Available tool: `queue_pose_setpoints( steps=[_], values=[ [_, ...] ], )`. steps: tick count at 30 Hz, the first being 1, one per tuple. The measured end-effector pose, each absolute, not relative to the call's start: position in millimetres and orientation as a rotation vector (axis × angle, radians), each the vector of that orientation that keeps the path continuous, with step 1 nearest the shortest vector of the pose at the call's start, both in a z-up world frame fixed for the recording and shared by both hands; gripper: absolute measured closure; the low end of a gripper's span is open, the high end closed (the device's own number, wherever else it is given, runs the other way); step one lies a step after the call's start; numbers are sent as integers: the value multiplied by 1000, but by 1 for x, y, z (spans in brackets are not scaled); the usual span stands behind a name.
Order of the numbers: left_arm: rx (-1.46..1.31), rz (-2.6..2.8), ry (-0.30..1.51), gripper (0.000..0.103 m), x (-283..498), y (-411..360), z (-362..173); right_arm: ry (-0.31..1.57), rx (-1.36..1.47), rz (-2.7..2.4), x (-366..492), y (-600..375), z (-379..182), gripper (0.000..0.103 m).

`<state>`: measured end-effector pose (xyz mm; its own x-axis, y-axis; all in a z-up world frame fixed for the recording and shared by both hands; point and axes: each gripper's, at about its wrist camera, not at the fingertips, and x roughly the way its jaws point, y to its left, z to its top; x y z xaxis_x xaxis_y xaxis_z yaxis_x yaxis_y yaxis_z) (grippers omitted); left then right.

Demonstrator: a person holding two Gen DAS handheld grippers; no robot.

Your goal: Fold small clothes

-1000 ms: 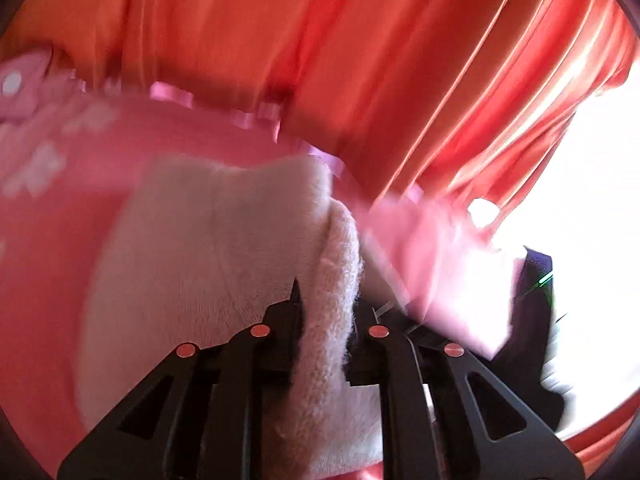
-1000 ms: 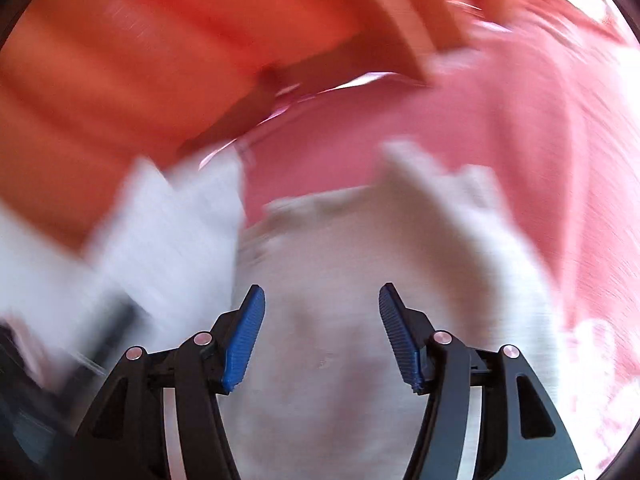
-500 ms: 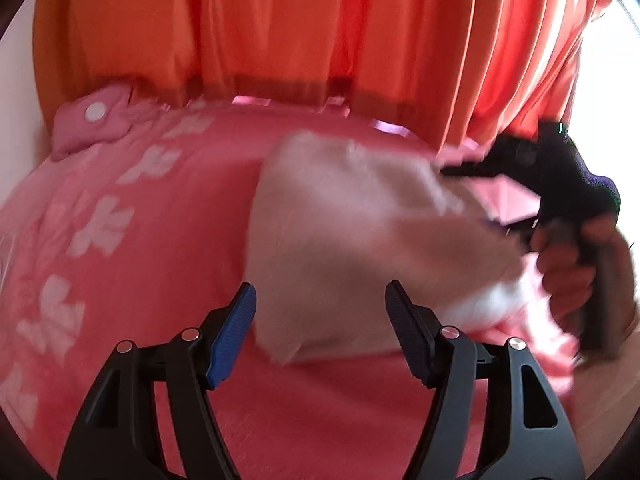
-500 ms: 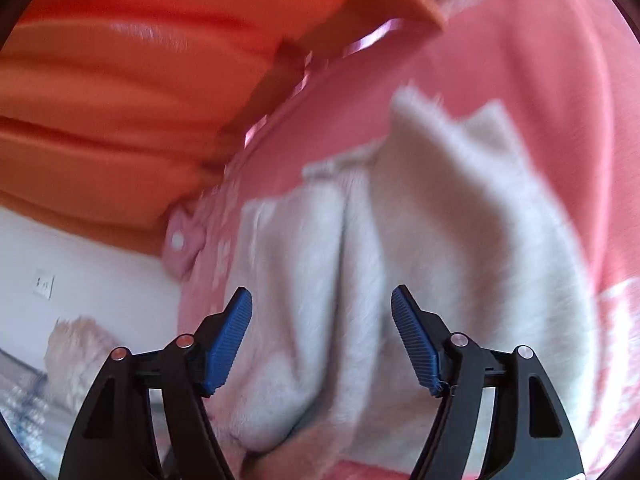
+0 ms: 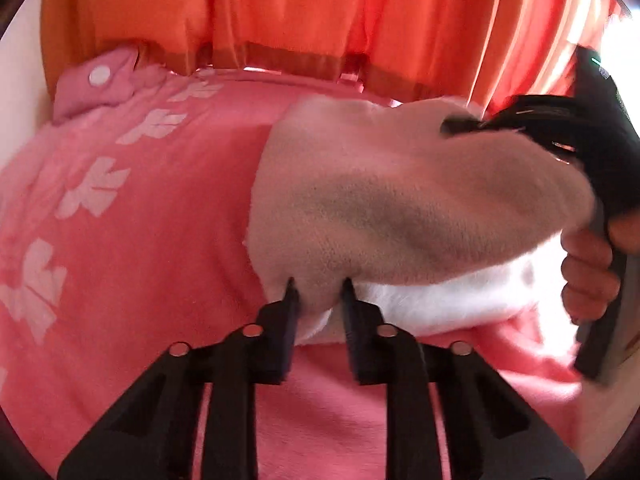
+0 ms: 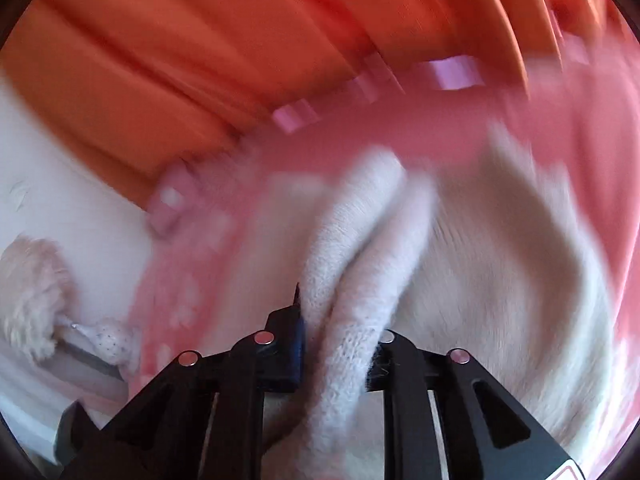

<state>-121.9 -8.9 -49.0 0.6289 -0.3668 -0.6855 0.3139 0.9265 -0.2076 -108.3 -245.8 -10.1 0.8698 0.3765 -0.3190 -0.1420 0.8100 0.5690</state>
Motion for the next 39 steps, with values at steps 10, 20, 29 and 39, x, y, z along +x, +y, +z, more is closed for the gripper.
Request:
queue_pose_setpoints(
  steps=[10,20,29,39],
  values=[
    [-33,-427,872,93,-117,-34,-73,813,775,25,-76,-312,-90,88],
    [-27,-413,883,89,-129,-19,-62,610,837,85,-149,-294,-75,28],
    [-41,-342,932,85,-129,-12,-66,731,504,27,-135,-248,-68,81],
    [8,-279,929,84,-132,2,-59,712,402,-11,-150,-269,-28,85]
  ],
)
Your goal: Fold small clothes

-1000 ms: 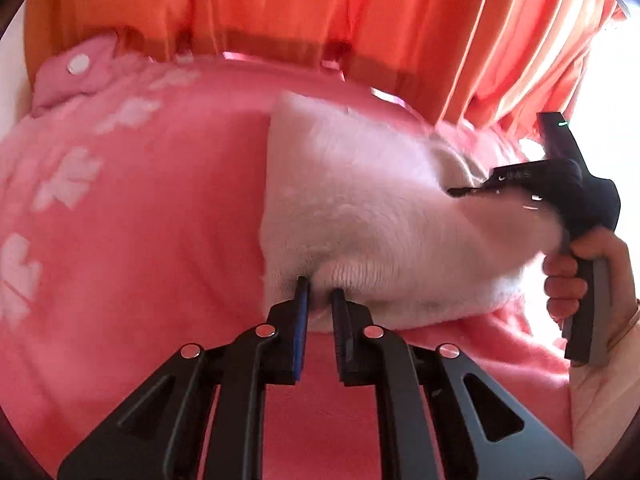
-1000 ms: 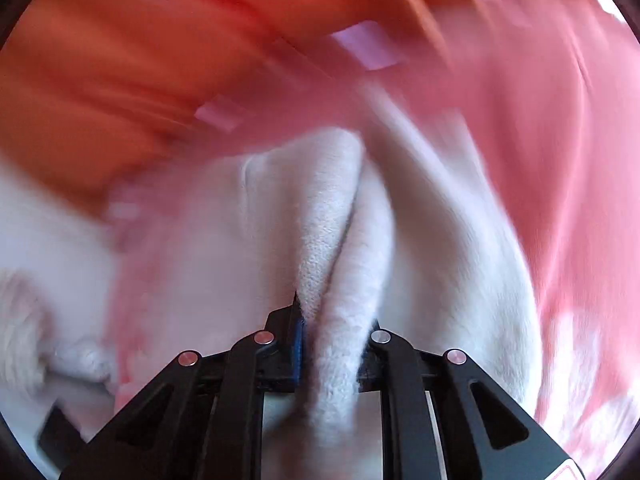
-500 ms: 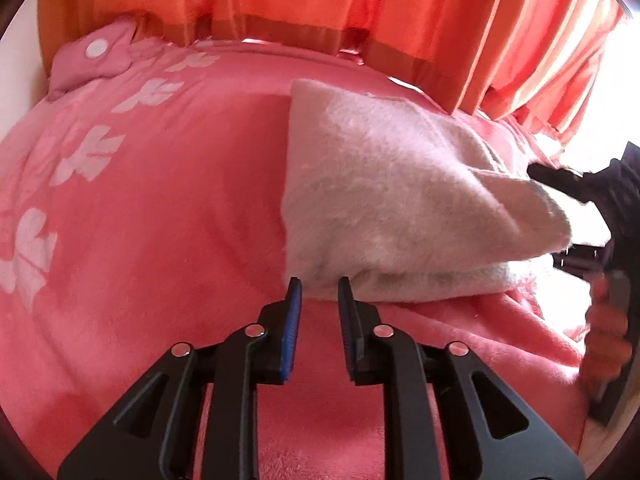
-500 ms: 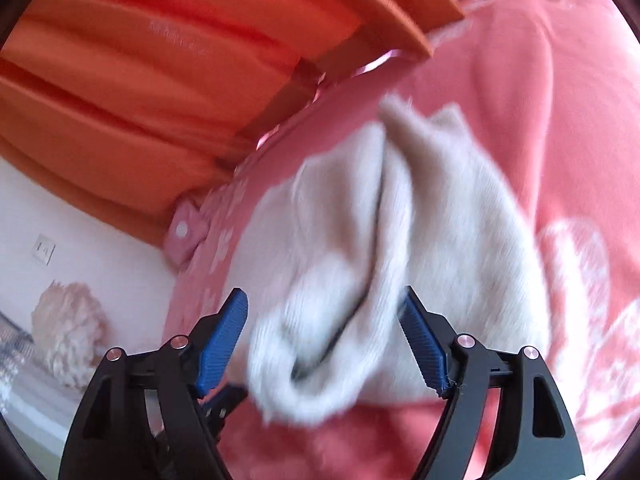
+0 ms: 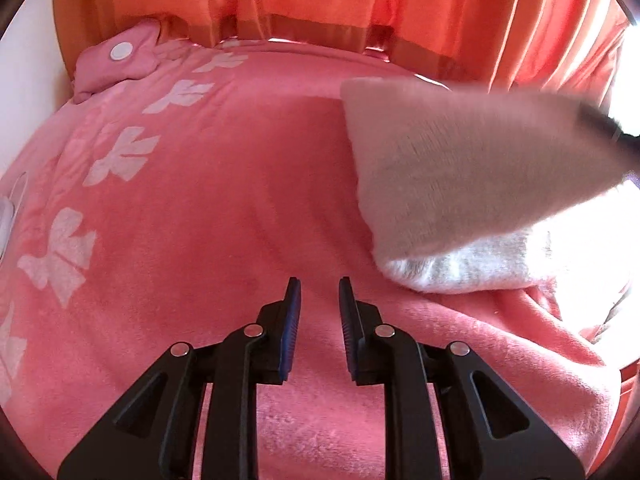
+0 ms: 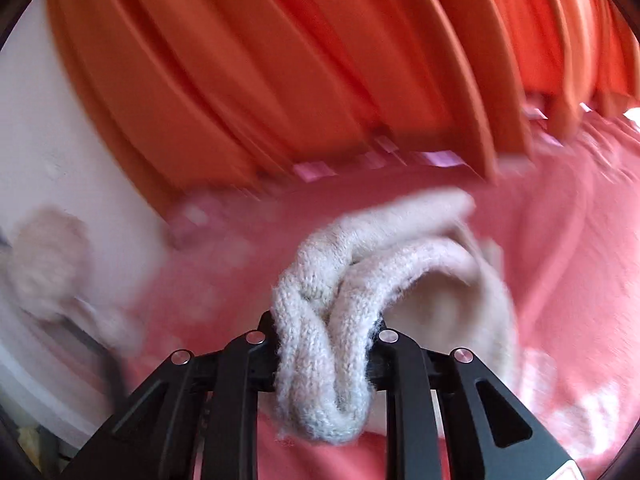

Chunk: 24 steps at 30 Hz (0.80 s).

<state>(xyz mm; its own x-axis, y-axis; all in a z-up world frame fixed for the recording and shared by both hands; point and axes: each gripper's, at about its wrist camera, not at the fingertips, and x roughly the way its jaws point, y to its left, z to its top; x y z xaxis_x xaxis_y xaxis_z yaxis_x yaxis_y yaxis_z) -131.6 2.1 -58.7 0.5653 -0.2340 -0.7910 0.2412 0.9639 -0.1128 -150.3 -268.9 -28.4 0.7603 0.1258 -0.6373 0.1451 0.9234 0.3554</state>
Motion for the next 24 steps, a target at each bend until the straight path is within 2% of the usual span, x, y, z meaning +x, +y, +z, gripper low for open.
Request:
queue_pose_setpoints(
  steps=[1,3,5,8,9,10,12,15,16,17,19,20,21,24],
  values=[
    [4,-278,935,84,-130,4,-60,877,396,-53,-132,-281,-68,85],
    [2,-276,938,84,-129,4,-61,1020,515,-31,-121,-298,-109,82],
    [1,-279,936,84,-129,3,-60,983,573,-1,-124,-311,-103,78],
    [-20,-298,932,84,-130,2,-54,948,514,18,-126,-309,-87,63],
    [-40,-321,919,79,-131,2,-48,947,503,19,-125,-309,-84,59],
    [-58,-340,905,68,-132,2,-42,942,507,21,-124,-311,-81,57],
    [-101,-381,864,52,-131,-1,-27,920,571,37,-118,-320,-77,46],
    [-128,-452,824,38,-117,-15,-8,890,694,44,-101,-331,-78,34],
    [-130,-461,827,36,-111,-20,-7,897,704,39,-96,-331,-81,34],
    [-128,-466,835,36,-105,-26,-8,921,706,23,-88,-330,-86,34],
    [-110,-448,861,36,-91,-38,-13,944,678,-24,-72,-328,-87,60],
    [-109,-442,865,36,-88,-41,-13,917,647,-15,-73,-322,-75,79],
    [-114,-445,860,36,-87,-43,-12,848,611,24,-78,-315,-53,84],
    [-99,-461,824,36,-88,-47,-6,626,582,180,-112,-309,8,87]
  ],
)
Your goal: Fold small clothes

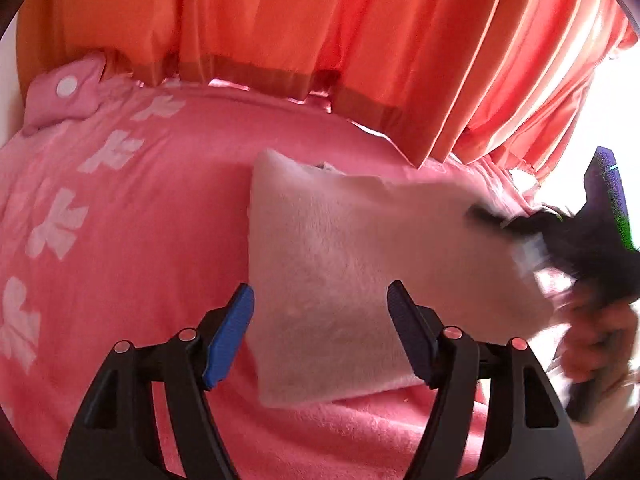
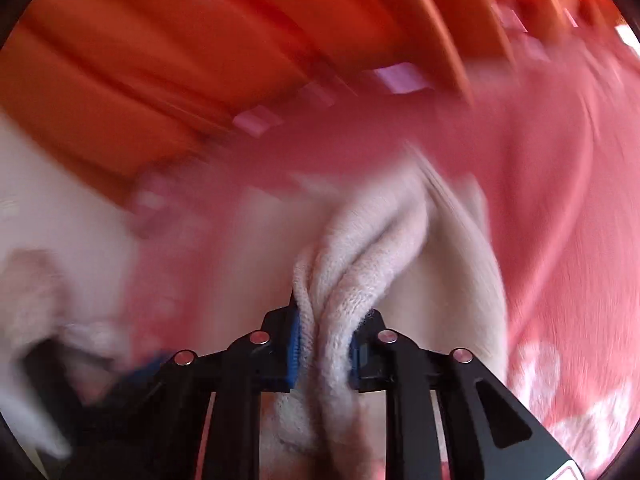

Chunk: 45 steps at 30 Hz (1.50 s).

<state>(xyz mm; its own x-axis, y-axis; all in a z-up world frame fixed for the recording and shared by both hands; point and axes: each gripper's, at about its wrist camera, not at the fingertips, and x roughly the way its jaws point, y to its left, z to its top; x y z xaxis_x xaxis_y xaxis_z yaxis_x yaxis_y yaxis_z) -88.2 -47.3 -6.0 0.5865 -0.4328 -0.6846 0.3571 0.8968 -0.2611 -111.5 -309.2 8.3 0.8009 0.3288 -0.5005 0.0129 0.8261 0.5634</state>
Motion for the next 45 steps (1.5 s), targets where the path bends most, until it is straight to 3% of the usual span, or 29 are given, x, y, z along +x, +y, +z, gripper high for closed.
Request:
queue_pose_setpoints(
  steps=[2,6,10,13,15,18,22,23,25,27,30,32,36,40,45],
  values=[
    [-75,-461,830,34,-85,-52,-12,605,545,164,-120,-315,11,88],
    [-24,-450,925,34,-73,-67,-43,975,440,-70,-77,-337,-97,87],
    [-17,-437,937,34,-76,-74,-54,923,486,-29,-90,-342,-77,83],
    [-40,-435,930,36,-78,-67,-47,921,533,26,-108,-341,-60,69],
    [-63,-460,926,36,-85,-55,-40,949,570,82,-116,-338,-63,52],
    [-38,-519,915,30,-106,-44,-37,999,604,167,-131,-331,-72,45],
    [144,-549,943,27,-131,-53,-66,1027,619,145,-125,-329,-88,49],
    [180,-525,944,28,-132,-57,-73,1026,624,133,-118,-327,-90,70],
    [188,-483,926,57,-128,-61,-78,995,583,108,-109,-321,-76,80],
    [118,-459,913,72,-120,-54,-72,848,518,174,-120,-306,-29,82],
    [53,-421,926,83,-110,-43,-64,674,543,286,-153,-302,22,84],
    [45,-417,960,83,-106,-41,-72,692,508,249,-160,-308,14,85],
    [47,-412,1024,83,-103,-44,-93,1067,485,16,-133,-343,-114,82],
    [108,-398,1007,81,-109,-49,-90,1007,517,39,-146,-346,-100,77],
    [149,-400,982,76,-123,-46,-70,971,437,-46,-163,-339,-83,59]
  ],
)
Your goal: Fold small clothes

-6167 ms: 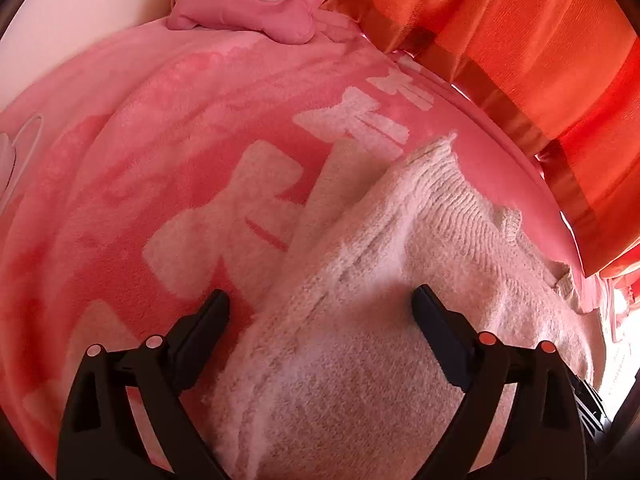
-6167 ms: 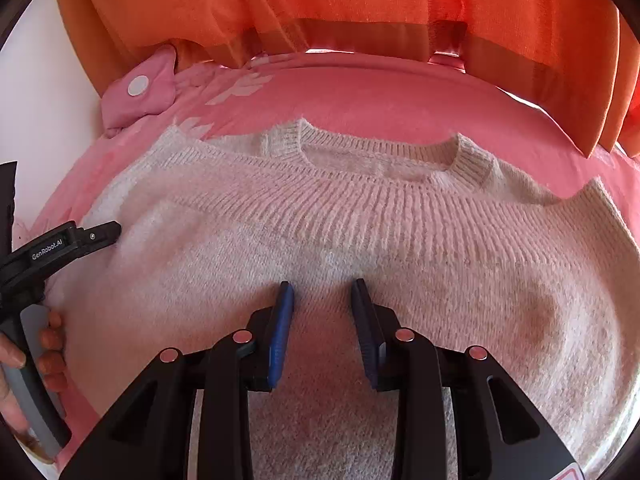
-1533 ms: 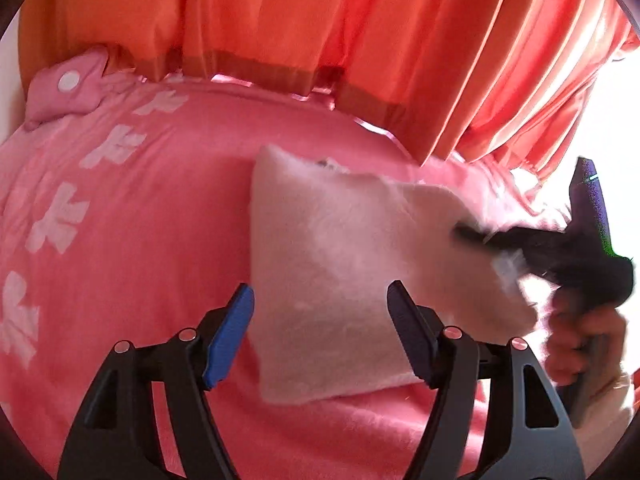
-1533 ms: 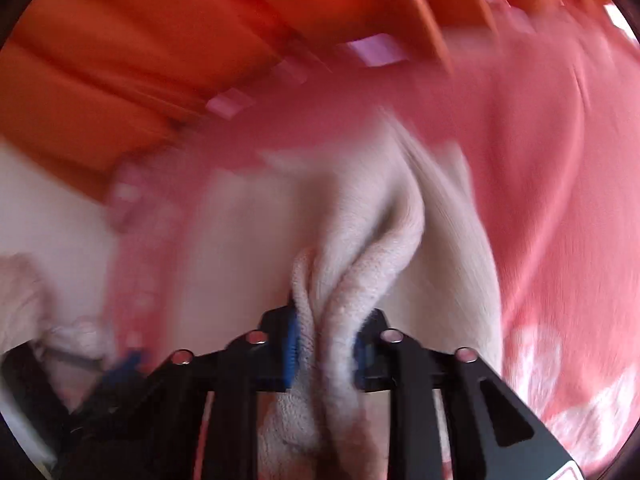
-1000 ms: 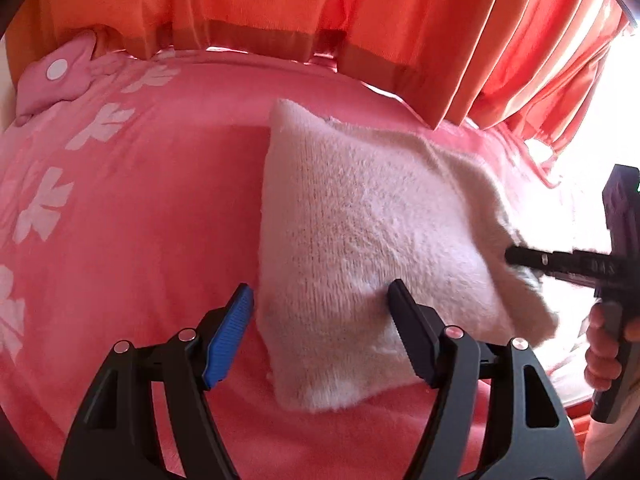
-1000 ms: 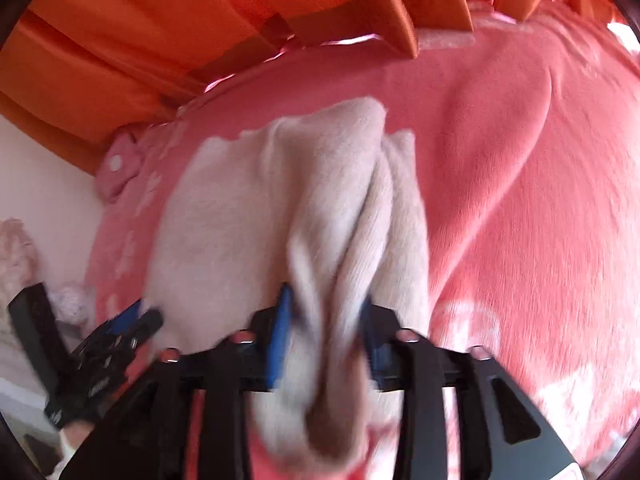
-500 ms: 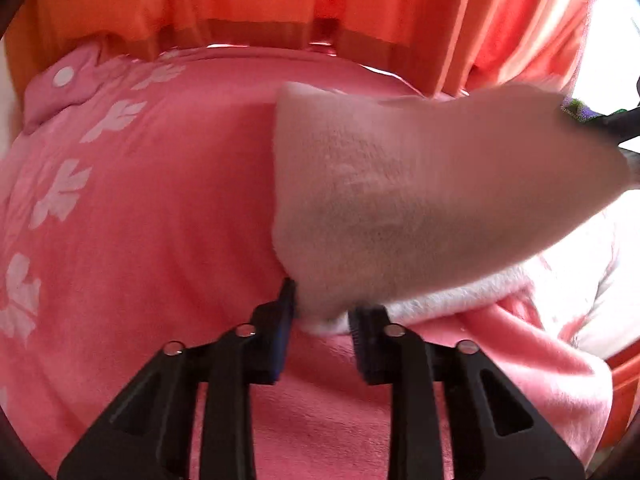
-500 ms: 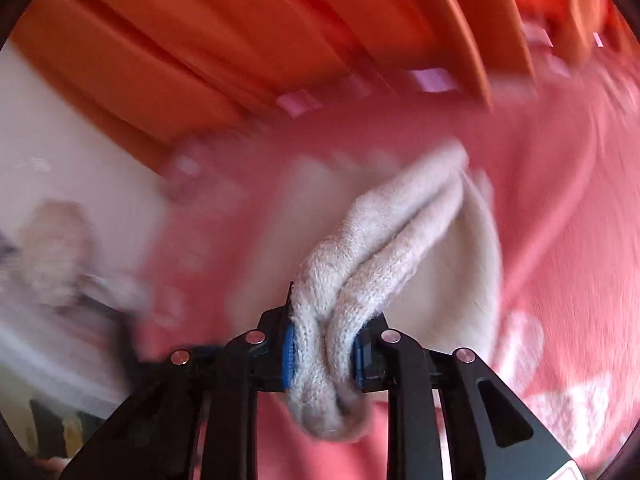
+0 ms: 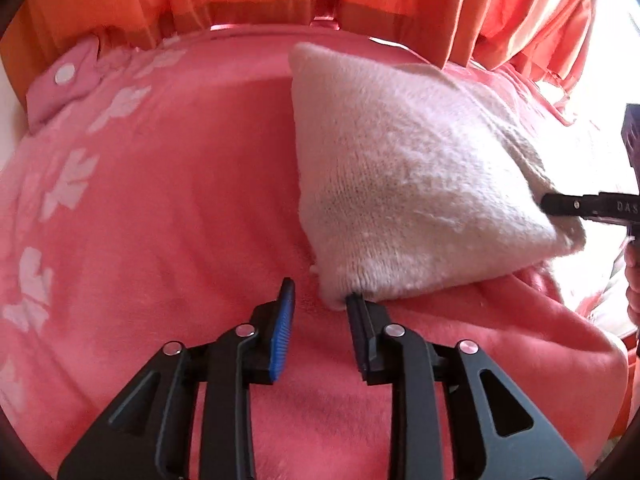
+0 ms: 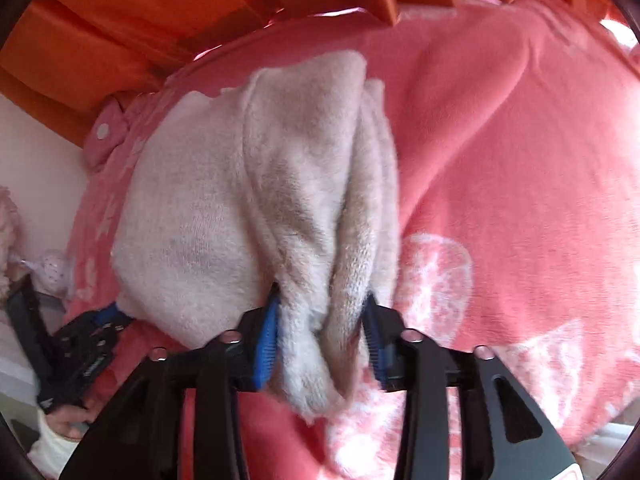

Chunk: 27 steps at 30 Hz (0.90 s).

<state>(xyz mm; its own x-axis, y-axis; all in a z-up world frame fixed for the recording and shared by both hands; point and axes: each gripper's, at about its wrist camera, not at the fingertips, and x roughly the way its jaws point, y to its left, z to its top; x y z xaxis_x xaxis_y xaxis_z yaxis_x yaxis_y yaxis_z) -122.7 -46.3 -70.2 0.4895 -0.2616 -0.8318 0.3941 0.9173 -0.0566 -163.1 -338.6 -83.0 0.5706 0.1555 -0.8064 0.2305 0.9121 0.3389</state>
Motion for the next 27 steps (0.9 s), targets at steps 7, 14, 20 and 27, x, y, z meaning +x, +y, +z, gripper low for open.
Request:
queue_pose_setpoints(
  steps=[7,14,20,27],
  values=[
    [153,-377,959,73,-132,-46,-54,755,250,-246,-171,-320,-27,59],
    [136,-397,808,63,-135,-63,-6,858,192,-90,-135,-301,-44,78],
    [214,-355,907,62,-98,-90,-51,976,139,-134,-111,-301,-91,78],
    [161,-354,889,40,-95,-80,-46,888,302,-156,-143,-326,-69,35]
  ],
)
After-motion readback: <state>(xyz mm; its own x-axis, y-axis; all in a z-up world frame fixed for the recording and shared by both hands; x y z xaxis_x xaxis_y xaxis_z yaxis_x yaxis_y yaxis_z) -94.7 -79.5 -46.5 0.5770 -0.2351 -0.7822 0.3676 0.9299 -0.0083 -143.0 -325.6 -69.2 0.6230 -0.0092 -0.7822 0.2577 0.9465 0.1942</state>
